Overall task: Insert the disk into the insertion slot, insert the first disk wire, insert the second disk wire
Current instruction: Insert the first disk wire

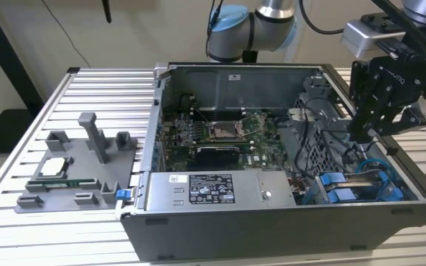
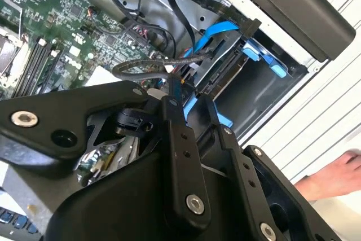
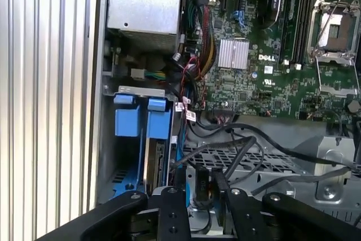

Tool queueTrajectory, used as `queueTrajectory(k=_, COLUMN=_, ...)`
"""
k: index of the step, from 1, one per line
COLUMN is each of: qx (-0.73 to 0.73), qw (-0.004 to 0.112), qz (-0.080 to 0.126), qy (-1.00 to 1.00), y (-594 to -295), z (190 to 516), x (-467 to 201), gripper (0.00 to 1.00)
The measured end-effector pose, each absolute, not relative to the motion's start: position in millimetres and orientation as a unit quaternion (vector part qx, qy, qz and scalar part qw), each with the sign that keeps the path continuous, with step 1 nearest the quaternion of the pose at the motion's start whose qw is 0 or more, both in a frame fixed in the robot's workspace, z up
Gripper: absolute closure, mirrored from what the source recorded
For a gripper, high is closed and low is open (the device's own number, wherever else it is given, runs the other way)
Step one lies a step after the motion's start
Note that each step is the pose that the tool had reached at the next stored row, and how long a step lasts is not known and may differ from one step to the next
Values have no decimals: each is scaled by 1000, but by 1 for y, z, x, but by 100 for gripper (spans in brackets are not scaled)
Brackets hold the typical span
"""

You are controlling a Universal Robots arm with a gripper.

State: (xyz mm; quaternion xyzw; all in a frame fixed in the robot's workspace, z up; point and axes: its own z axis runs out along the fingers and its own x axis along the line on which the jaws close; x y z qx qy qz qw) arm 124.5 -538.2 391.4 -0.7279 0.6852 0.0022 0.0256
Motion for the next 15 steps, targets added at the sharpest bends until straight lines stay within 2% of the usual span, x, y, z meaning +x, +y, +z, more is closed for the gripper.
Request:
queueTrajectory(k=6, qx=-728, qw=28, qz=-1, qy=685, y=-538, z=391, x=122, gripper=0)
queueTrajectory(k=7, qx=-728, qw=29, qz=-1, qy=685, y=-538, z=391, x=122, gripper=100)
queueTrajectory(k=15, qx=-728, qw=29, qz=-1, qy=685, y=-538, z=390, x=122, gripper=100)
